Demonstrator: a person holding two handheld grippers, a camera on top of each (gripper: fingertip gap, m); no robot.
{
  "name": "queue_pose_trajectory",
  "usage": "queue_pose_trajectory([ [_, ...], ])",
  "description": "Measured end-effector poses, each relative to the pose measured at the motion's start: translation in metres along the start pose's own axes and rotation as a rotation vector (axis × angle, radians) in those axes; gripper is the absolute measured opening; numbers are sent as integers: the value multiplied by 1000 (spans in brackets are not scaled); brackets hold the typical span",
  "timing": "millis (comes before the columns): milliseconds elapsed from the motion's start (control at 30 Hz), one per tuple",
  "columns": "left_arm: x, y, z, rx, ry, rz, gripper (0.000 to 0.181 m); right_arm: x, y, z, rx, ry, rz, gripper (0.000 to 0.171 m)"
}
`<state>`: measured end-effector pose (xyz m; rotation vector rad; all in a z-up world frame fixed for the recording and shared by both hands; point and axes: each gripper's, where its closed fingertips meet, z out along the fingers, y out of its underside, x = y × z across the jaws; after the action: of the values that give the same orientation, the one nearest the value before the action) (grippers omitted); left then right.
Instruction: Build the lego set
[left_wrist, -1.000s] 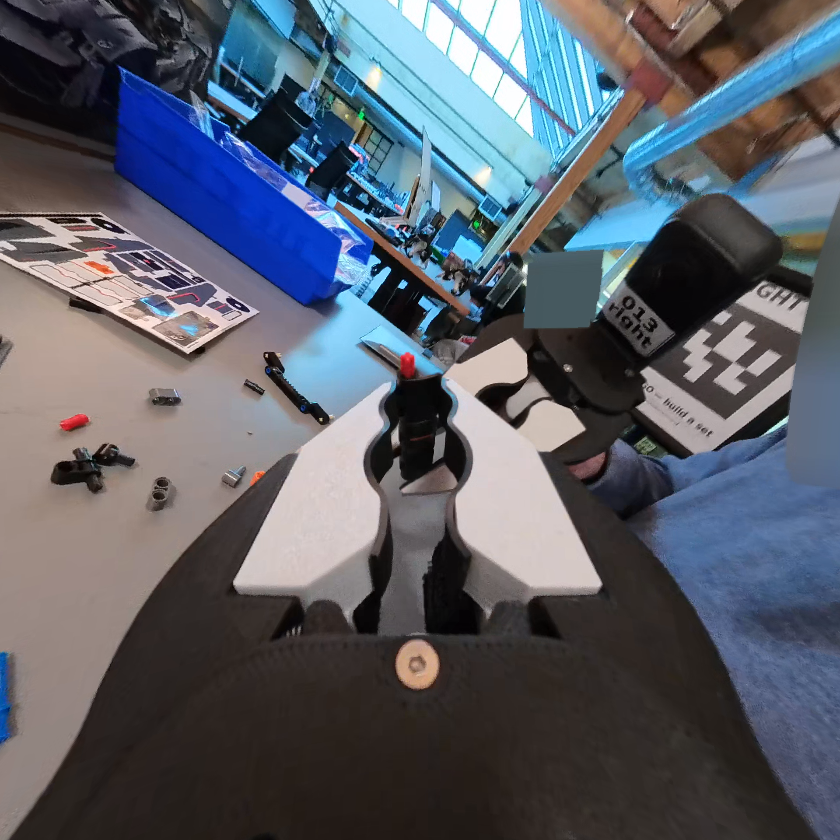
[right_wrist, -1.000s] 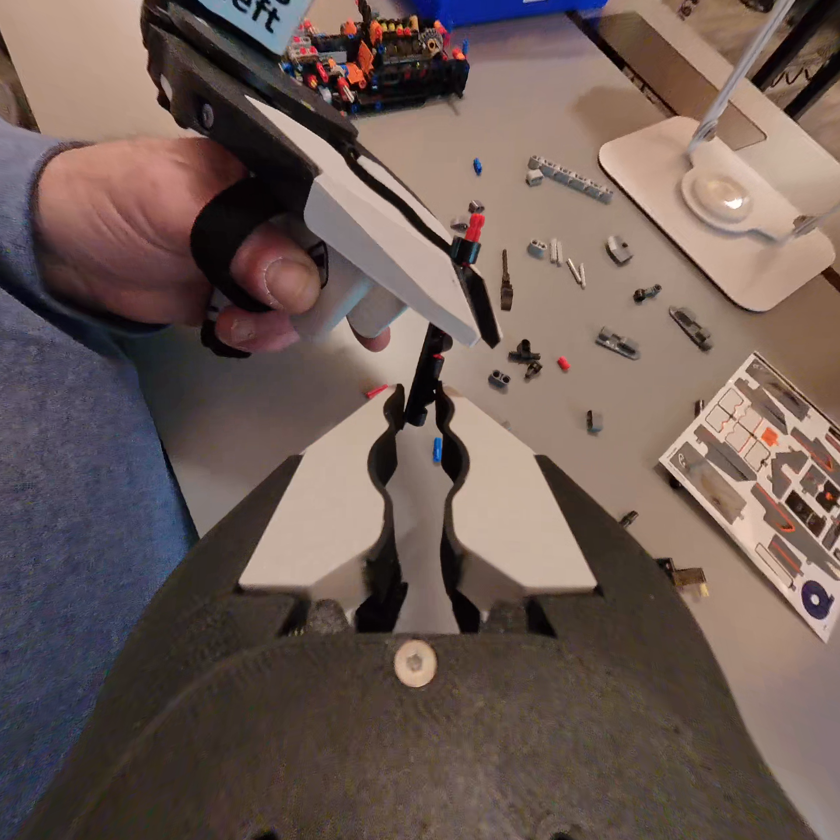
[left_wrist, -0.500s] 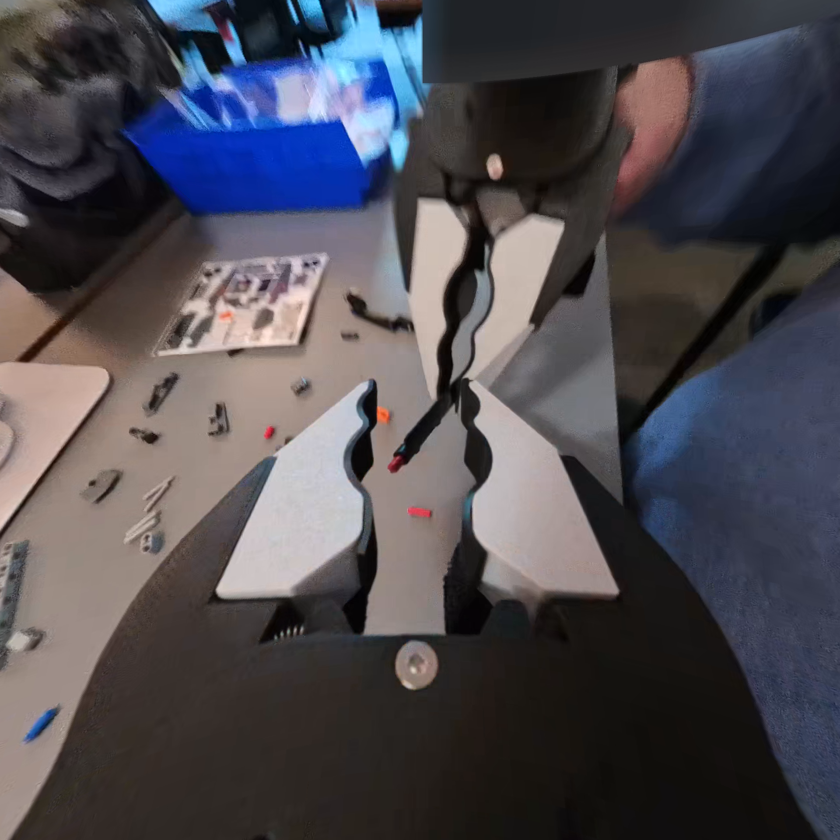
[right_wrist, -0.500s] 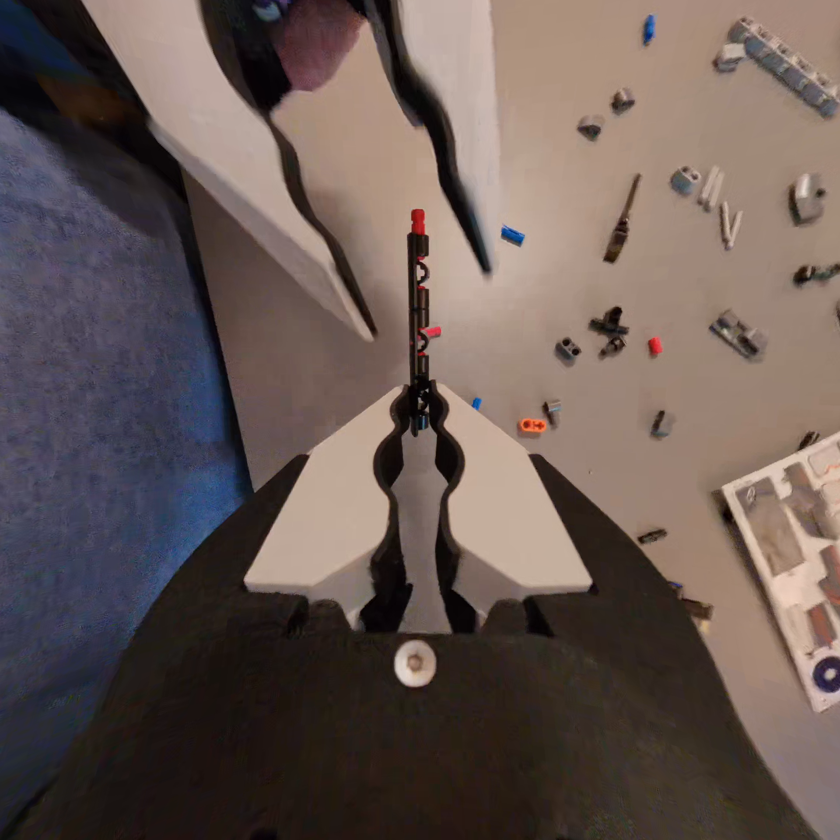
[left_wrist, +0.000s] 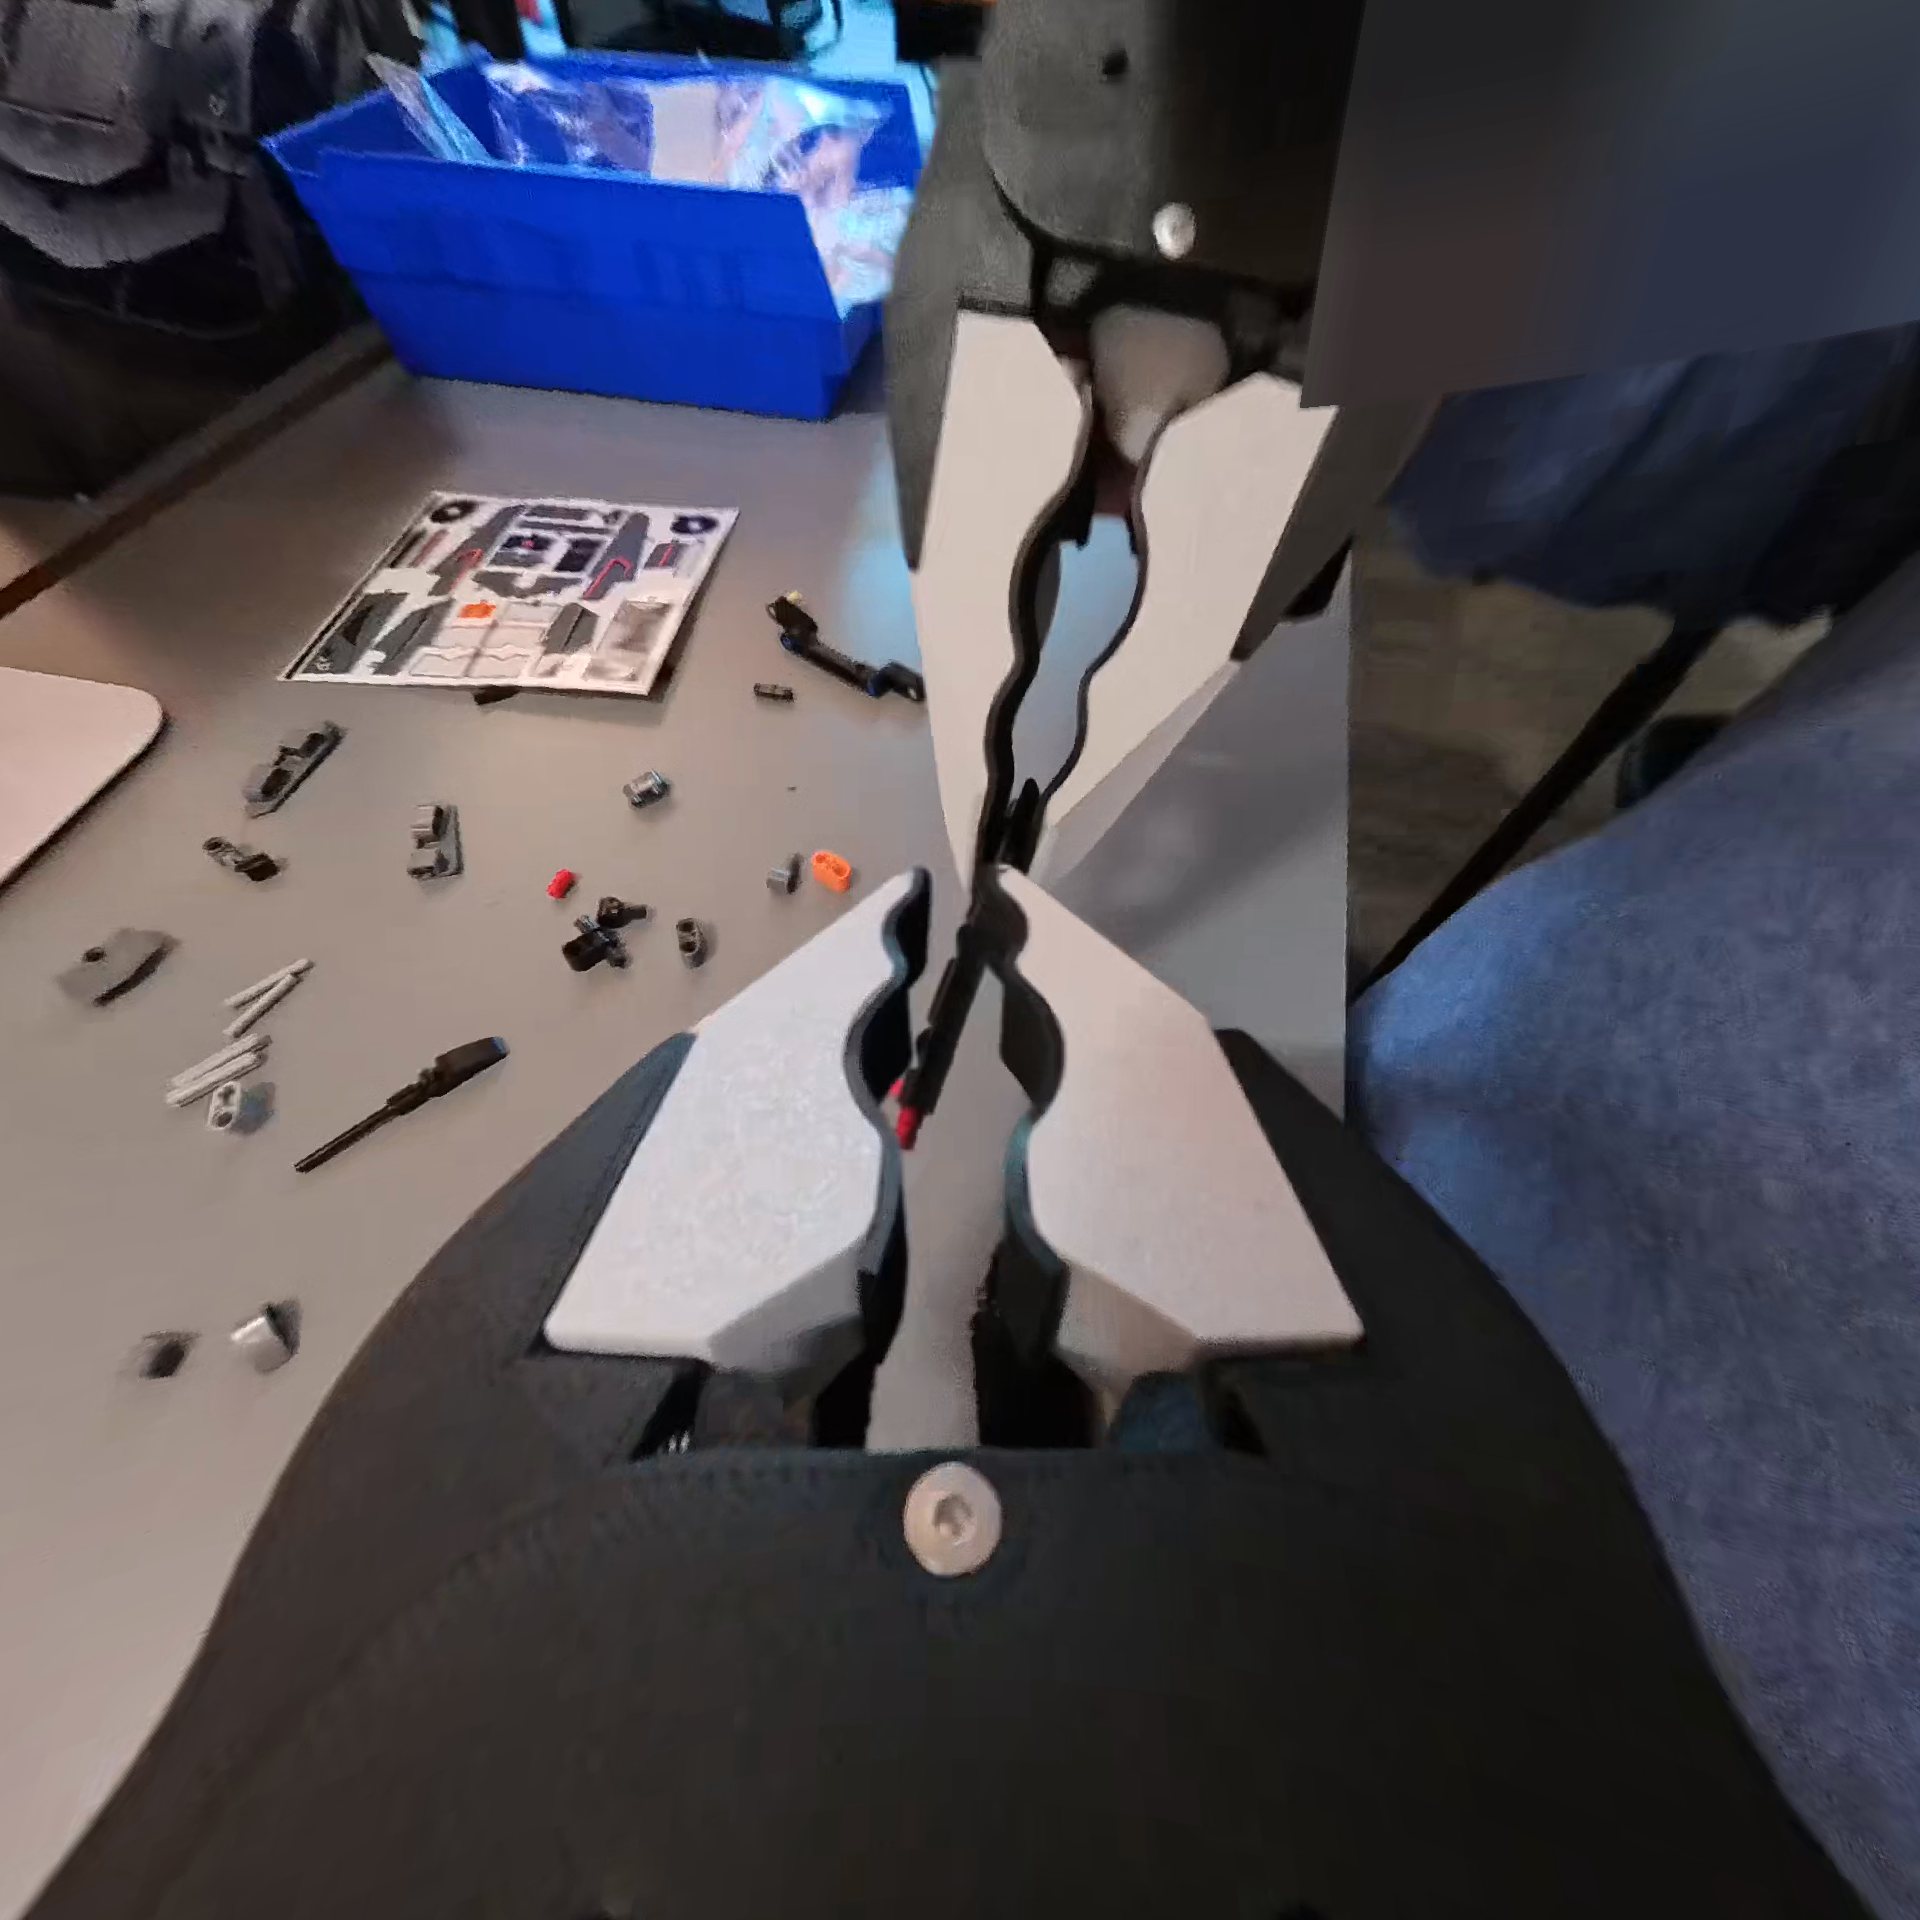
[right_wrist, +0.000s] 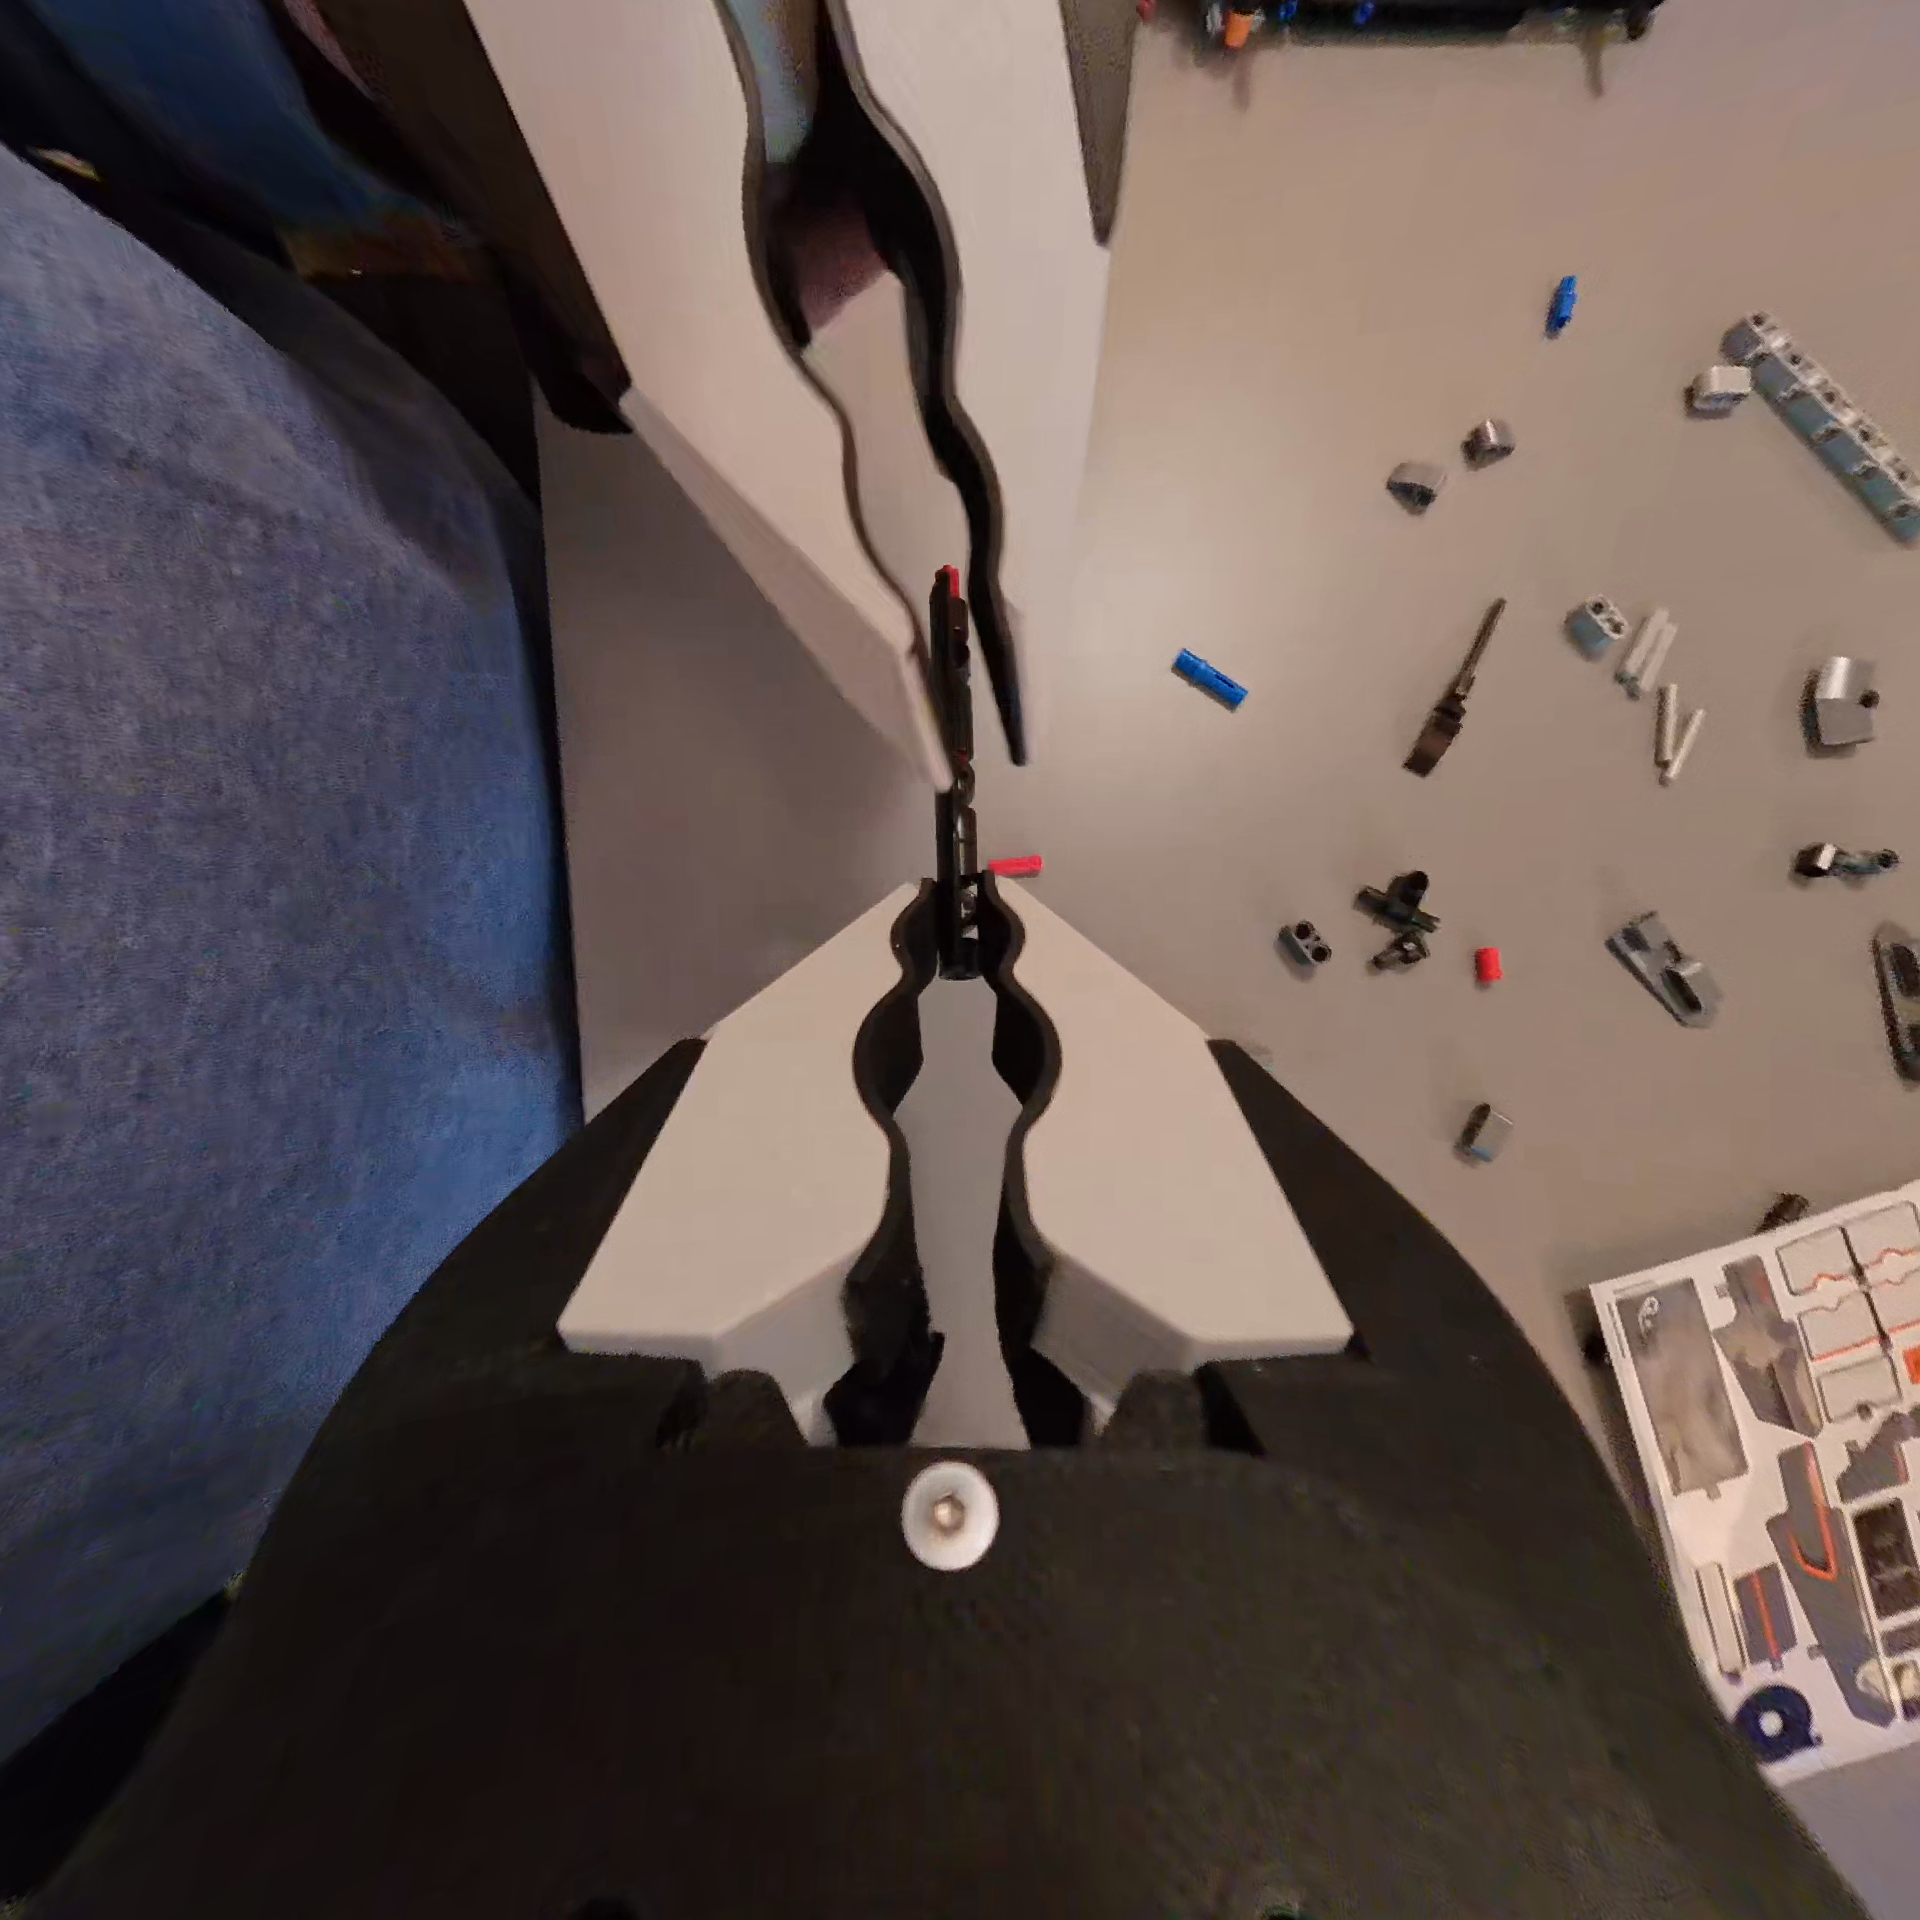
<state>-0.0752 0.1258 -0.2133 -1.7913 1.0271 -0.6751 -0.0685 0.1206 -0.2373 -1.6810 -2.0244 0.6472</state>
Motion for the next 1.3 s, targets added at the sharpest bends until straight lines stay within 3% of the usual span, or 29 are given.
queue_pose_trajectory([
  [100,7,14,5,-115,24,48,18,-4,-2,2,-43,1,-47,4],
  [167,9,18,5,-142,14,95,7,-4,-4,2,-54,9,-65,4],
  [267,7,17,2,-117,14,65,6,-1,-10,1,-55,30,-87,5],
  [500,-8,-2,-25,101,0,-120,5,24,-40,-15,134,139,-21,23],
  [733,-17,-15,-51,387,104,-398,5,21,-66,-12,442,-51,210,22],
  [1000,-20,-19,-62,542,207,-599,5,30,-89,-15,712,-166,425,22],
  [1167,-23,-15,-61,609,259,-713,5,28,-93,-13,763,-217,482,14],
  [1300,-20,-15,-58,609,274,-711,5,25,-96,-16,791,-254,502,20],
])
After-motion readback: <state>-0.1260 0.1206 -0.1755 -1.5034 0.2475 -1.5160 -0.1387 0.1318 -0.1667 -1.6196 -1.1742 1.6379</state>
